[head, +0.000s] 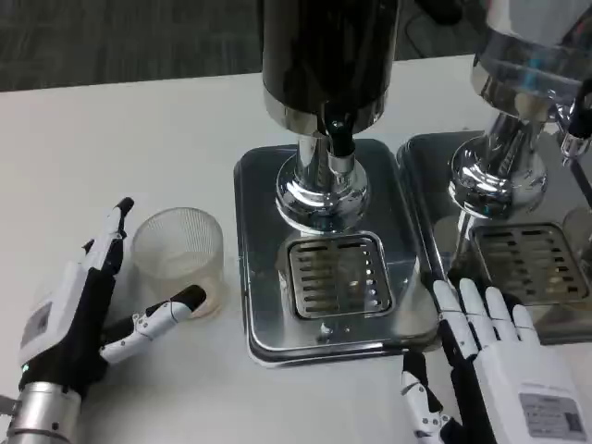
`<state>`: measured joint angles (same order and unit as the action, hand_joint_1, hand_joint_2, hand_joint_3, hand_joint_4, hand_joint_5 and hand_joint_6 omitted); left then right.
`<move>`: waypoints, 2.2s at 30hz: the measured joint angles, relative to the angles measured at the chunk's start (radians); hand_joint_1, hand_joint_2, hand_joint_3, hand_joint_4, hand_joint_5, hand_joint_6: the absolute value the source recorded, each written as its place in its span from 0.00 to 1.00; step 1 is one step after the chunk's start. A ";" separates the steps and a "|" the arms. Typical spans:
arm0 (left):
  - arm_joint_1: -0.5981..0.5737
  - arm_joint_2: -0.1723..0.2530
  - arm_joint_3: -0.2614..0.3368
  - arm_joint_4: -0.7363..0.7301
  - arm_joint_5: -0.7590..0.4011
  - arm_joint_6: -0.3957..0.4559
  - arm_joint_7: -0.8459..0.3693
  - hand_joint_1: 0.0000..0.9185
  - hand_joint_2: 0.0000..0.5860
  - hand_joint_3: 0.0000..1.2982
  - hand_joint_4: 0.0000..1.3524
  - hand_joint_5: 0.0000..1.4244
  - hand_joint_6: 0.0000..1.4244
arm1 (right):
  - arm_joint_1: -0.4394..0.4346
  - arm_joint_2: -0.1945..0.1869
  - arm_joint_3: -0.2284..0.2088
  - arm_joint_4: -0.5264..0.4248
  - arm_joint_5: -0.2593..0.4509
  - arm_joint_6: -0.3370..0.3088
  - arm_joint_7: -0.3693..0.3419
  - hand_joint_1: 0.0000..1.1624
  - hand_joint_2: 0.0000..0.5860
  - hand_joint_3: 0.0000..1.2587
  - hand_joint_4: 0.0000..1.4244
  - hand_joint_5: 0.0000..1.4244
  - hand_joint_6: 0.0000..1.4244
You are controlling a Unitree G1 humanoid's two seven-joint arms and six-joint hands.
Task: Grasp the cup under the faucet to collect the drink, then remove the cup.
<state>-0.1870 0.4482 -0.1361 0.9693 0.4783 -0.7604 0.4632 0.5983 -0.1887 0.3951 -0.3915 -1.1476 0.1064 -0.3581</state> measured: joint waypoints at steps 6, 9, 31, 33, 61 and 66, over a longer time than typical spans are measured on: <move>-0.040 -0.002 0.000 0.053 -0.022 -0.018 -0.023 0.26 0.10 0.00 0.00 0.11 0.07 | 0.004 0.023 0.018 0.017 -0.004 0.013 -0.025 0.02 0.81 0.06 0.00 0.00 0.00; -0.062 -0.012 0.000 0.094 -0.043 -0.031 -0.047 0.27 0.10 0.00 0.00 0.12 0.08 | 0.004 0.025 0.023 0.030 -0.004 0.021 -0.030 0.02 0.81 0.06 0.00 0.00 0.00; -0.145 -0.063 0.003 0.193 -0.124 -0.070 -0.157 0.25 0.09 0.00 0.00 0.15 0.11 | -0.005 0.024 0.040 0.031 -0.006 0.046 -0.040 0.01 0.81 0.09 0.00 0.00 0.00; -0.152 -0.065 0.004 0.199 -0.132 -0.076 -0.170 0.26 0.09 0.00 0.00 0.18 0.13 | -0.005 0.024 0.039 0.031 -0.006 0.049 -0.040 0.01 0.81 0.10 0.00 0.00 0.00; -0.193 -0.064 -0.050 0.212 -0.070 -0.082 -0.085 0.56 0.20 0.12 0.18 0.39 0.33 | -0.006 0.024 0.033 0.031 0.005 0.051 -0.040 0.00 0.78 0.12 0.00 0.00 0.00; -0.185 -0.064 -0.053 0.211 -0.041 -0.093 -0.026 0.57 0.22 0.17 0.26 0.45 0.42 | -0.006 0.024 0.033 0.030 0.010 0.051 -0.040 0.00 0.79 0.12 0.00 0.00 0.00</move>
<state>-0.3722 0.3844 -0.1891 1.1807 0.4378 -0.8530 0.4376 0.5920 -0.1645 0.4279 -0.3610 -1.1380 0.1576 -0.3980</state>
